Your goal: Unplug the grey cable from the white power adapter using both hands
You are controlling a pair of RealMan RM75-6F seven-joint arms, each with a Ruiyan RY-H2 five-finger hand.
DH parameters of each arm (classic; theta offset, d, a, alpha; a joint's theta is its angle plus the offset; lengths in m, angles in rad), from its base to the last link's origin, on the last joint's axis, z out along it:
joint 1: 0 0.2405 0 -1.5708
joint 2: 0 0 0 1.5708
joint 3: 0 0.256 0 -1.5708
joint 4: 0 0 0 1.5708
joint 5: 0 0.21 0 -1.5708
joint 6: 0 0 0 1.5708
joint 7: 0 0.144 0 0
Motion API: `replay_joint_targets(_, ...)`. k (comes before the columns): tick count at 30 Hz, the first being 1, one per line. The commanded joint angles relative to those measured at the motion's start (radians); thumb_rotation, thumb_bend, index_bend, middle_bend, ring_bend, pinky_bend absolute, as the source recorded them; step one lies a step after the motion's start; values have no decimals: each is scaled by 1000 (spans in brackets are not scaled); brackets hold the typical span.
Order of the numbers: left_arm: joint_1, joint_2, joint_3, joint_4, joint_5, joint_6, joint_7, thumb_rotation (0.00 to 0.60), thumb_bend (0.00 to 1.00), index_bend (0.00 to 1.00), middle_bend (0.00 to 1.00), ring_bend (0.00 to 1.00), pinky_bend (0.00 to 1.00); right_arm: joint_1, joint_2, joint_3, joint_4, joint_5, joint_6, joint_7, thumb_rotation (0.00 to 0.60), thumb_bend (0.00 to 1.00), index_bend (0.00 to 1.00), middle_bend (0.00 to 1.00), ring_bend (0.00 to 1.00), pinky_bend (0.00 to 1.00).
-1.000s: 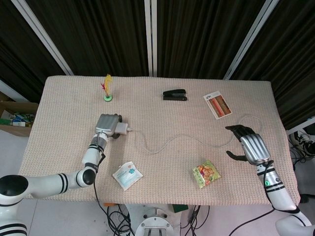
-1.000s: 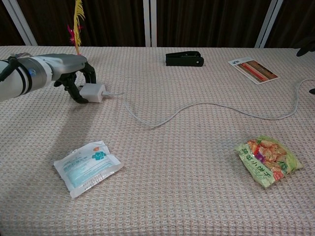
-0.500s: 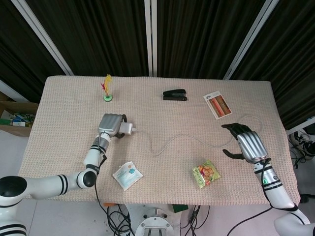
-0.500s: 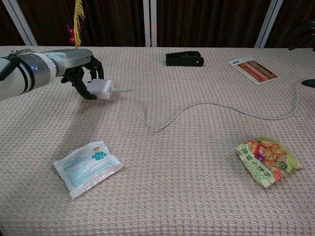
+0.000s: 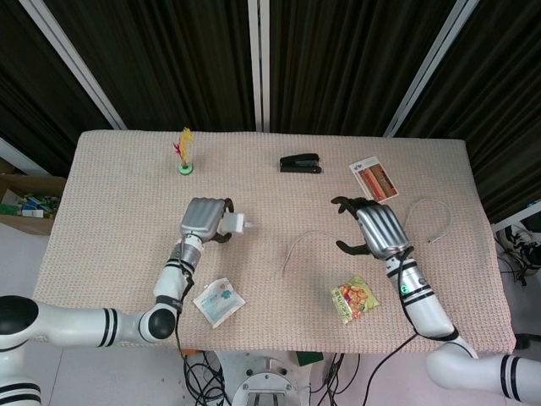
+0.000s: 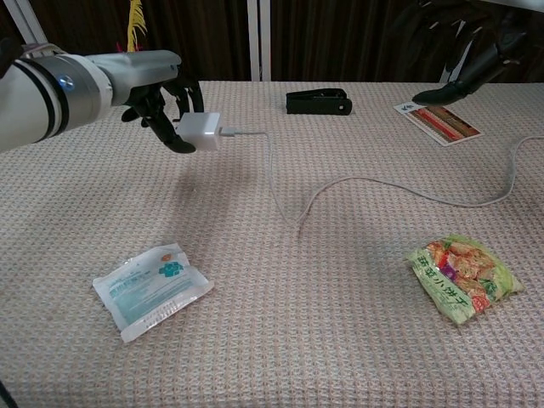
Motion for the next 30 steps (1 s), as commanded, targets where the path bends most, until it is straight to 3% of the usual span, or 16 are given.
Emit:
replay_joint_targets(1,-28,-25,-23,-30,-33,44,39,588,313,570,579,753,825,128,-116,85,-66,223,46,-200,600,176,345,406,303,447)
replay_joint_targets(6,-63,-53,-43,-42,-71,74,83,579,312,574,582,755,829,206,-219,100,-31,308,129,-315,600,235,419,432,334,479)
replay_joint_targets(11,-86,-78,-65,-48,-91,86,93,580,312,575,586,759,831,263,-288,103,10,376,168,-388,600,276,431,432,336,492)
replay_joint_targets(23,-120,-87,-97,-57,-131,100,110,579,312,575,579,761,834,256,-358,60,101,363,200,-332,600,280,495,447,356,501)
replay_joint_targets(30,-137,-99,-107,-55,-138,111,113,577,312,575,580,763,836,268,-406,61,155,361,204,-327,600,280,530,458,364,503)
